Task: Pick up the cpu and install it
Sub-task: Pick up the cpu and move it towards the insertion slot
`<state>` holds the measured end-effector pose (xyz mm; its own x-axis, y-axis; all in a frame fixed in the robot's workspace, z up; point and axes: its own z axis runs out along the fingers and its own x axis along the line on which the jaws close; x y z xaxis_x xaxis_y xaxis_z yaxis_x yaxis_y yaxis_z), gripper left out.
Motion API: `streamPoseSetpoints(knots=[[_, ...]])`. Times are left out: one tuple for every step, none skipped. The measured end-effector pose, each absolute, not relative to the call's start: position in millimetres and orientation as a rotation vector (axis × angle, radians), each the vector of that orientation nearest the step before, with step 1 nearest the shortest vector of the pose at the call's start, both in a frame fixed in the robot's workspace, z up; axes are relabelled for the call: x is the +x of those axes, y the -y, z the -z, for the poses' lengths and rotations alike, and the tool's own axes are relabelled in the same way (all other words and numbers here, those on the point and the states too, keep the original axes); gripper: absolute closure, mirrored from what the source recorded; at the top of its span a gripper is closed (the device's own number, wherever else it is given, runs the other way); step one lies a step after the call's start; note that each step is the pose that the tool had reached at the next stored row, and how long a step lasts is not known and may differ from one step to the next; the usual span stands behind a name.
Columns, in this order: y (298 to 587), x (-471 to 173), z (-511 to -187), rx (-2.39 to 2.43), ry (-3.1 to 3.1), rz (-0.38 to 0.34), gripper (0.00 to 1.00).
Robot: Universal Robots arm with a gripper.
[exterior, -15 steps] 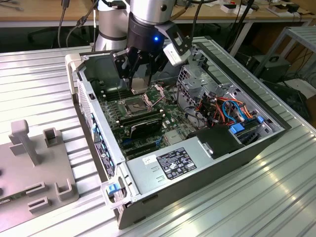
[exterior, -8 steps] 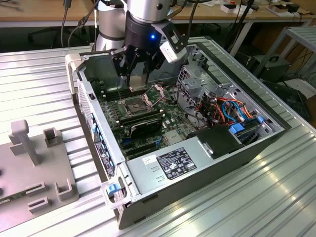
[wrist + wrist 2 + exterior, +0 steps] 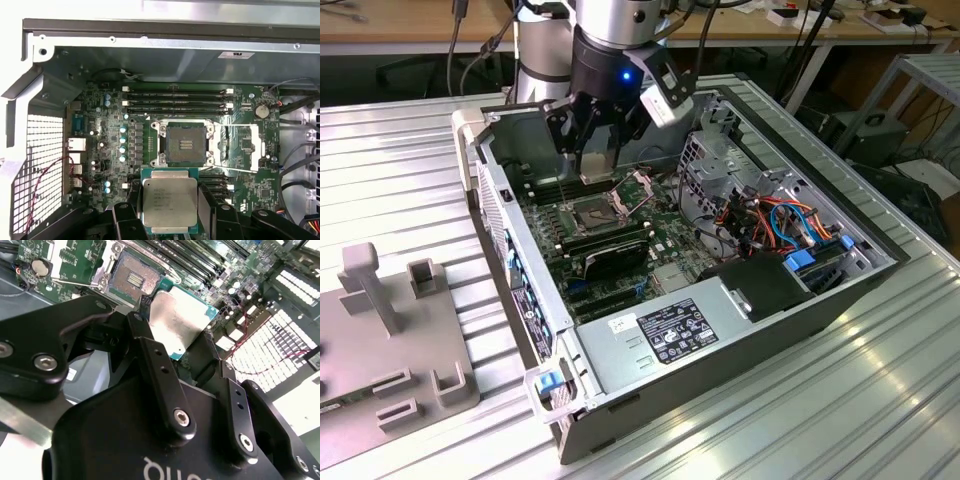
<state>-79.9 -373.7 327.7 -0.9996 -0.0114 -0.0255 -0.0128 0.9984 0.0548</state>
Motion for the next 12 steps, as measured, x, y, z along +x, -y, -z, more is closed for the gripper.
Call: streamPoseSetpoints(knots=[[373.2, -79.1, -326.9, -0.019, -3.115, -0.086, 0.45], [372.7, -78.2, -326.1, -0.019, -3.115, -0.086, 0.45], [372.4, -77.3, -325.5, -0.019, -3.115, -0.086, 0.45], [372.1, -76.1, -325.0, -0.019, -3.115, -0.086, 0.45], [371.8, -75.7, -324.7, -0.019, -3.115, -0.086, 0.45], [371.7, -75.7, -324.8, -0.019, -3.115, -0.086, 0.45], [371.7, -75.7, -324.8, -0.019, -3.115, -0.086, 0.45], [371.7, -75.6, -324.8, -0.019, -3.115, -0.086, 0.45], [371.7, -75.6, -324.8, -0.019, -3.115, -0.086, 0.45], [371.6, -75.6, -324.8, -0.019, -3.115, -0.086, 0.45], [371.6, -75.6, -324.8, -0.019, -3.115, -0.086, 0.45], [371.6, -75.6, -324.8, -0.019, -3.115, -0.086, 0.45]])
